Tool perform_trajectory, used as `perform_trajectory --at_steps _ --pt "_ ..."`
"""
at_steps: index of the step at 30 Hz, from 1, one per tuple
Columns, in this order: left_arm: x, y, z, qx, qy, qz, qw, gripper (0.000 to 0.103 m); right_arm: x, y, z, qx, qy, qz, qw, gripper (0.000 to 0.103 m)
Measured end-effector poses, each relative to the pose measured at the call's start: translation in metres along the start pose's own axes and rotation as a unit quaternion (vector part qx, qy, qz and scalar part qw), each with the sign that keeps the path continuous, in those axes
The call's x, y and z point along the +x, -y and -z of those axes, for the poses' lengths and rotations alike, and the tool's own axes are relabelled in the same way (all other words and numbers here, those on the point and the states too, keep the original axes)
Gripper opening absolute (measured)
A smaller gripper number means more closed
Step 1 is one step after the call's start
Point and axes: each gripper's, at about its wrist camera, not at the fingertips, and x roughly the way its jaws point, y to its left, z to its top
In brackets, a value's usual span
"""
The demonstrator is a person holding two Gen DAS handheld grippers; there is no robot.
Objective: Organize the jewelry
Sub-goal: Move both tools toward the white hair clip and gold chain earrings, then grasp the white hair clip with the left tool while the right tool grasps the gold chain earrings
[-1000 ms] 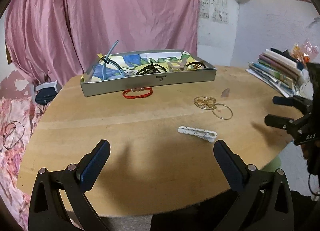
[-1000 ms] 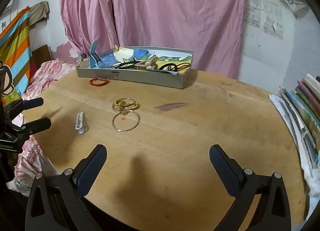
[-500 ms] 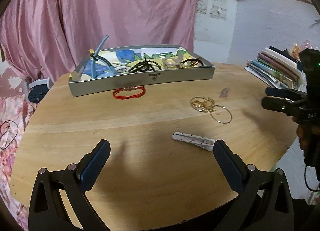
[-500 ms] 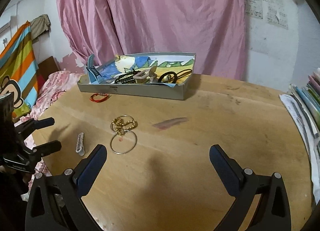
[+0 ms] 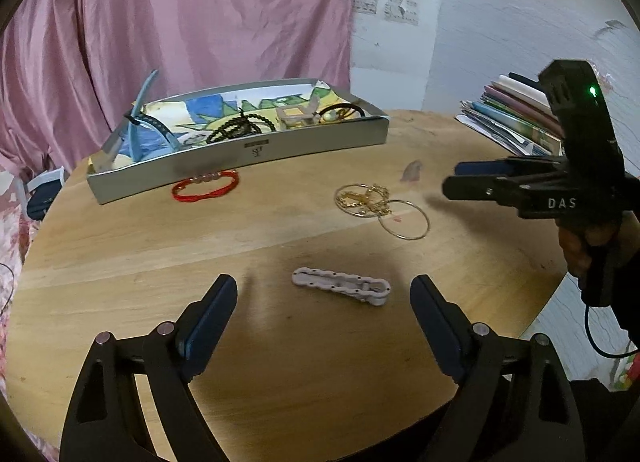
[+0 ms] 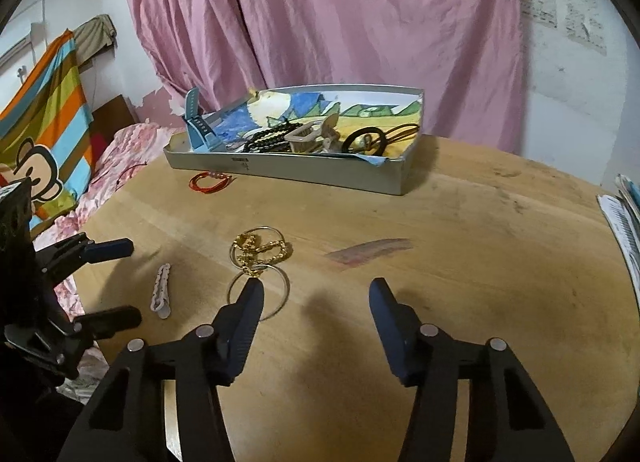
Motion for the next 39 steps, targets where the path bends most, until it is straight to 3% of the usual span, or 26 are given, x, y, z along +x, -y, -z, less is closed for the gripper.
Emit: perform_trajectory --at_steps 12,20,25,32,39 --pt "0.019 0.005 -0.001 0.003 -0.028 -0.009 0.9995 0.084 0.012 -0.009 -0.008 -0.017 -0.009 -0.031 0.999 0.050" --pt "0.020 0.001 -0.006 -0.001 -0.022 -0.011 0.9997 0.047 0.015 -0.010 -0.010 -0.020 -0.011 -0.034 0.999 0.046" --pt "0.019 -0.006 -0.009 -0.011 -0.020 -0.016 0.9996 0.027 0.020 -0.016 -0.013 -0.027 -0.015 -0.042 0.999 0.038" --pt "0.020 -0.020 -0.013 -0.035 -0.018 -0.017 0.9991 0.014 0.035 -0.029 -0.020 -0.041 -0.029 -0.053 0.997 0.026" --pt "0.021 -0.025 -0.016 -0.044 -0.016 -0.015 0.9988 0.014 0.050 -0.037 -0.027 -0.039 -0.051 -0.053 0.997 0.019"
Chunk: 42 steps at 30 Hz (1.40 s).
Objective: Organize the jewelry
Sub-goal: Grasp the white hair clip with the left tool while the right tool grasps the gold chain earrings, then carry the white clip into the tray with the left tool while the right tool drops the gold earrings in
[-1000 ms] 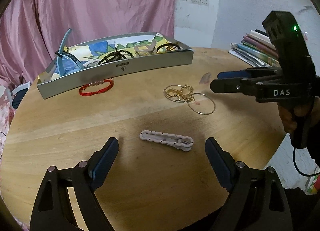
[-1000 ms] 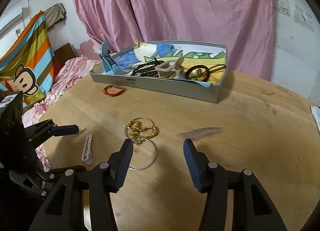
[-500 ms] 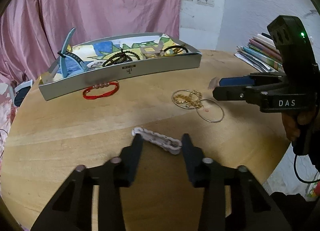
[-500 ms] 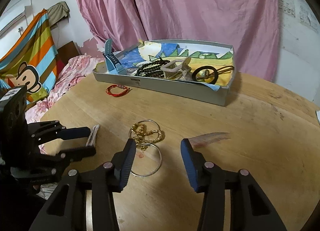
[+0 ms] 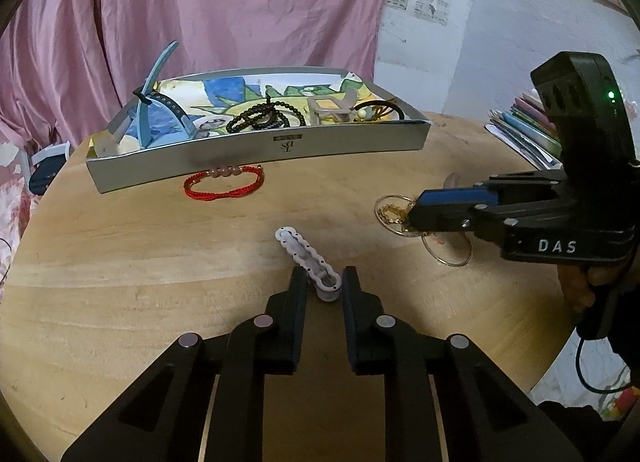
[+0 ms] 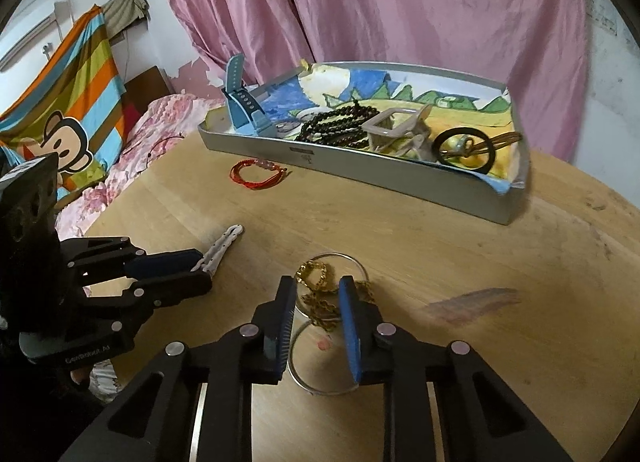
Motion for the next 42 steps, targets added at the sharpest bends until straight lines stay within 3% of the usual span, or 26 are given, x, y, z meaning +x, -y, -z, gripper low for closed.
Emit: perform_trajectory --at_steps 8,15,25,42 --pt "-0.002 -0.002 0.001 -0.006 0.002 0.008 0.9999 0.014 0.003 0.000 -0.001 0.004 -0.009 0.016 1.000 0.004" --pt "-0.007 -0.001 -0.001 -0.014 0.009 0.017 0.9997 0.014 -0.014 0.006 -0.006 0.029 0.023 0.004 0.999 0.003" --pt "-0.023 0.001 -0.019 -0.007 0.049 0.014 0.9987 0.014 -0.040 0.005 -0.025 0.039 0.079 -0.008 0.996 0.003" --pt "-0.021 -0.030 -0.096 -0.012 0.129 -0.013 0.9914 0.014 -0.066 0.029 -0.096 0.055 0.200 -0.001 0.978 0.003"
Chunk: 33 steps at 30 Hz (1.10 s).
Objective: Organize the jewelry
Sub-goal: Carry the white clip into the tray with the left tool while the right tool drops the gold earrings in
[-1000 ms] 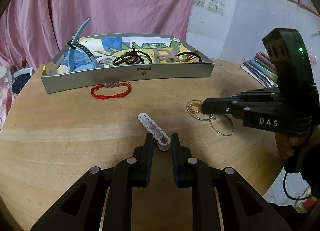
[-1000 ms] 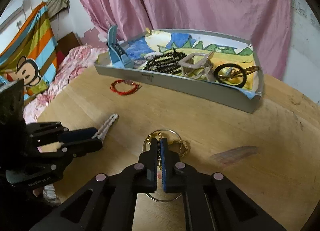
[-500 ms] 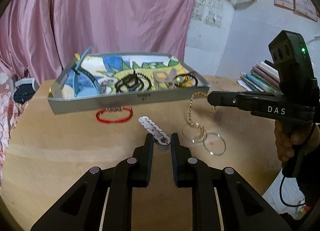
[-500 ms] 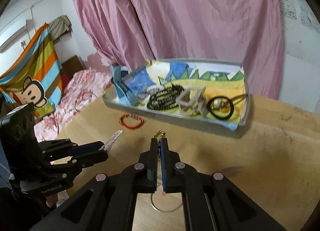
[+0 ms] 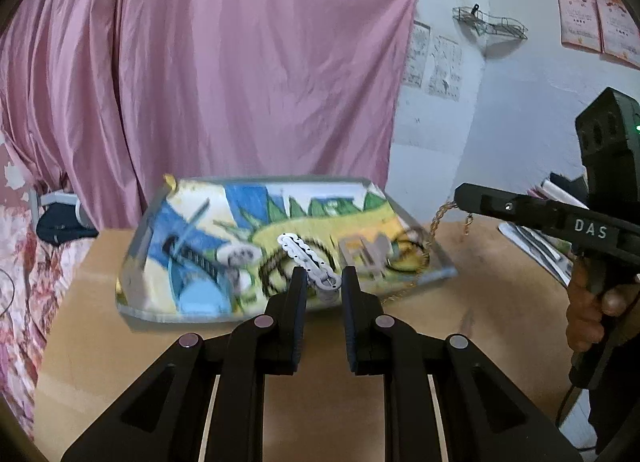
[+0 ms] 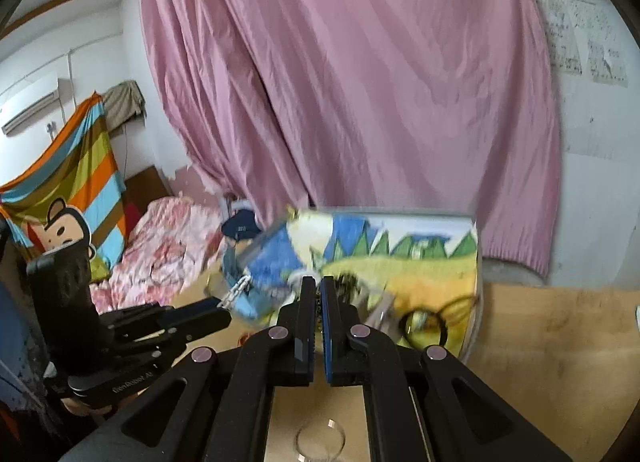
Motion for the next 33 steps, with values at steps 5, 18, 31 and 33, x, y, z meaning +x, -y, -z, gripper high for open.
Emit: perform_trajectory --at_steps 5,18,31,33 --pt "0.017 -0.011 -0.013 0.000 0.006 -0.004 1.0000 0.014 0.007 0.014 -0.015 0.008 0.021 0.010 1.000 0.003" --pt "0.076 -0.020 -0.010 -0.009 -0.055 0.017 0.9983 0.014 0.035 0.051 -0.004 0.034 -0.007 0.040 0.999 0.003" --pt "0.098 -0.028 0.000 -0.033 -0.110 0.033 0.9928 0.014 0.074 0.070 0.030 0.051 -0.092 0.061 0.993 0.004" --pt "0.098 -0.028 0.000 -0.034 -0.116 0.033 0.9921 0.014 0.077 0.073 0.032 0.053 -0.099 0.063 0.992 0.004"
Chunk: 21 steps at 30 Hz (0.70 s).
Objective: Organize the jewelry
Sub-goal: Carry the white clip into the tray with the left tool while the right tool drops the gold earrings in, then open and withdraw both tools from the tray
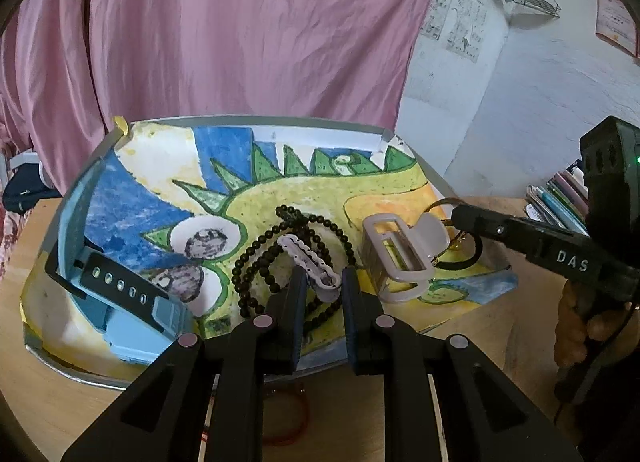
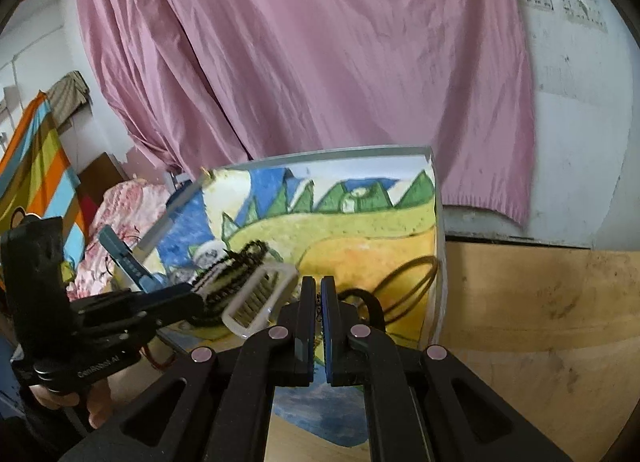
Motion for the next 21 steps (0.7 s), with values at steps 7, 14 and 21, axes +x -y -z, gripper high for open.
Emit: perform_trajectory --at_steps 7,14,21 --pt "-0.002 0.004 0.002 0.010 0.001 -0.020 0.9997 0.040 -0.005 0.006 -0.001 0.012 -0.003 0.021 1.000 0.024" --pt "-0.020 0.013 -0.001 0.019 0.031 -0.029 0.9989 0.050 -0.037 0.004 0.000 0.010 0.027 0.033 0.999 0.039" --pt "-0.062 0.022 0.006 0.013 0.074 -0.047 0.9960 0.077 -0.077 -0.001 0.010 0.005 0.059 0.036 0.998 0.074"
